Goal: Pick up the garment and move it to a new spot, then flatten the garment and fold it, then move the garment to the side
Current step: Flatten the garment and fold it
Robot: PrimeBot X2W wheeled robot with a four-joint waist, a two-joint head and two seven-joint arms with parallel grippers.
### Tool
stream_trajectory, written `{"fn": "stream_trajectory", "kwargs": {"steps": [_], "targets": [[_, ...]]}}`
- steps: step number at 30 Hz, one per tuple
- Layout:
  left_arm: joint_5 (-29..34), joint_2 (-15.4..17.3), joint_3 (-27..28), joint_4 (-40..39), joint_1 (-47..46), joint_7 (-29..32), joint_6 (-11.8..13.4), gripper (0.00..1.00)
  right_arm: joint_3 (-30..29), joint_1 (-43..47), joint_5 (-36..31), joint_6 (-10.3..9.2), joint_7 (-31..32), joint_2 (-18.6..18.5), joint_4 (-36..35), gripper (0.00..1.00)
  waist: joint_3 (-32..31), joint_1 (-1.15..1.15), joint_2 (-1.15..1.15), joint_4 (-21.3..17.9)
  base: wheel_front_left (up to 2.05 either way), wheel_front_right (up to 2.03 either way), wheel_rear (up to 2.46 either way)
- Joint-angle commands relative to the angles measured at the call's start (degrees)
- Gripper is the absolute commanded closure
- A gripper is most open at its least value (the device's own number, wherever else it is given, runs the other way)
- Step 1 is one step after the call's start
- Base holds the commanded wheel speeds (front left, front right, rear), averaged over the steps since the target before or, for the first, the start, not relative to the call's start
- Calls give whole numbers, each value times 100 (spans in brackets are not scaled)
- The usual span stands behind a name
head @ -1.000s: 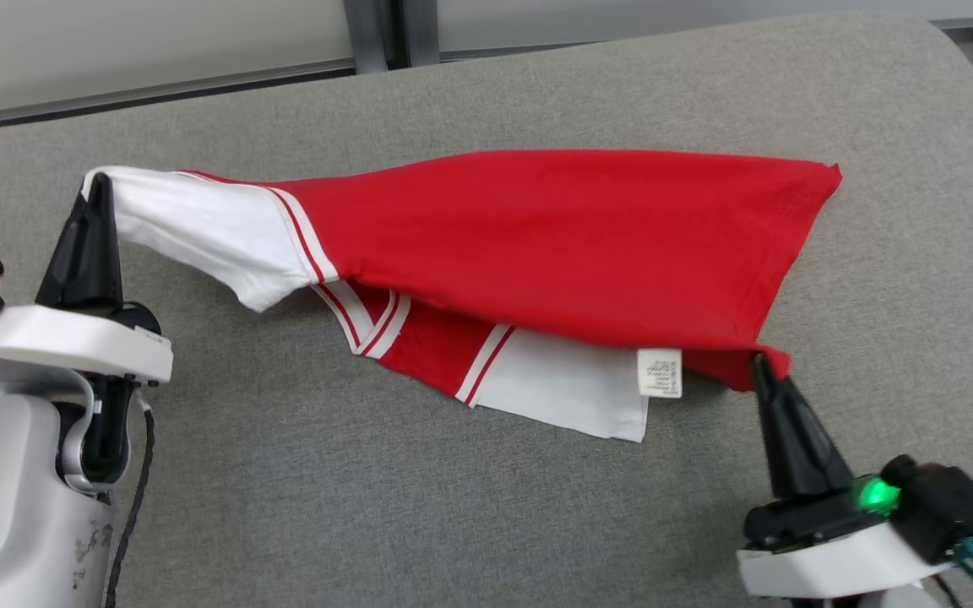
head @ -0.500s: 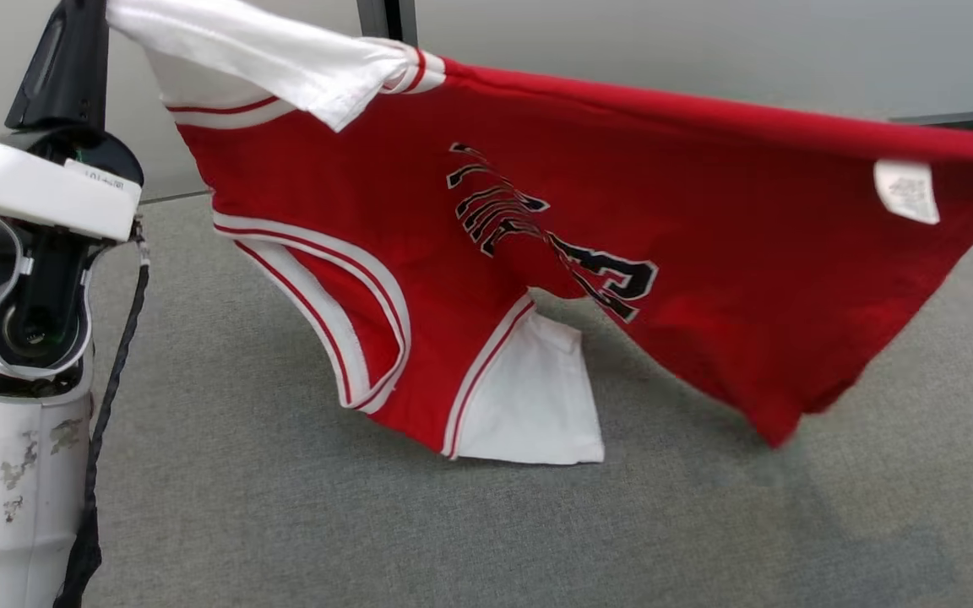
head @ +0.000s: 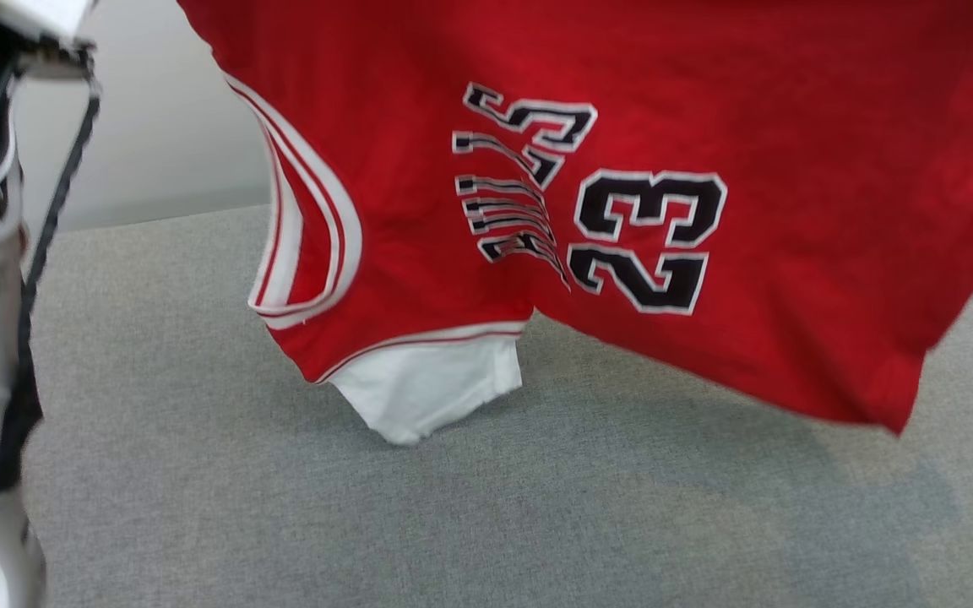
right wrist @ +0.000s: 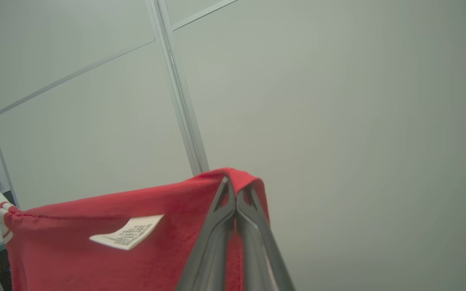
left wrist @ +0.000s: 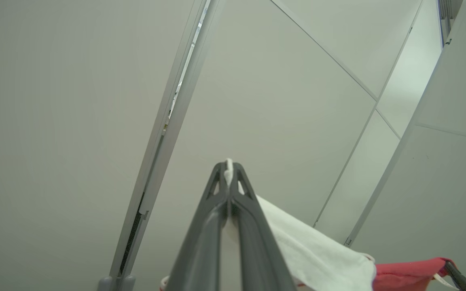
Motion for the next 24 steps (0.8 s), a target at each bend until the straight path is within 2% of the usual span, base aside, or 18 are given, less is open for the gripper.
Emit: {"fn": "stream_trajectory", "kwargs": {"steps": [1, 4, 6, 10, 12, 15, 19, 21, 24], "targets": [[98, 60, -42, 104, -167, 3, 29, 100, 40, -182, -66, -2, 57, 21, 129, 100, 41, 0, 0, 14, 0, 0, 0], [437, 169, -231, 617, -806, -102, -90, 100, 207, -955, -331, -2, 72, 64, 719, 100, 254, 0, 0, 34, 0, 0, 0], [752, 247, -403, 1221, -1412, -527, -520, 100, 396, -1713, -717, -3, -360, 231, 1369, 100, 468, 0, 0, 34, 0, 0, 0], [758, 104, -315, 1996, -1934, -1307, -1014, 100, 796, -2325, -1112, -3, -1143, 460, 1970, 100, 694, 0, 0, 112, 0, 0, 0], [710, 105, -349, 2133, -1888, -1524, -1218, 100, 1096, -2342, -1170, -2, -1419, 423, 2012, 100, 802, 0, 0, 176, 0, 0, 0], [523, 155, -441, 2013, -1415, -1662, -1385, 100, 1526, -1937, -1144, -2, -1759, 187, 1918, 100, 925, 0, 0, 314, 0, 0, 0], [134, 273, -402, 1502, -204, -1624, -1434, 100, 1825, -976, -944, -2, -2020, -135, 1801, 100, 1016, 0, 0, 509, 0, 0, 0], [-14, 347, -338, 1227, 613, -1602, -1422, 100, 1878, -411, -768, -2, -2098, -241, 1785, 100, 1049, 0, 0, 565, 0, 0, 0], [-197, 370, -210, 784, 1884, -1668, -1241, 100, 1845, 417, -494, -3, -2212, -321, 1778, 100, 1077, 0, 0, 623, 0, 0, 0]]}}
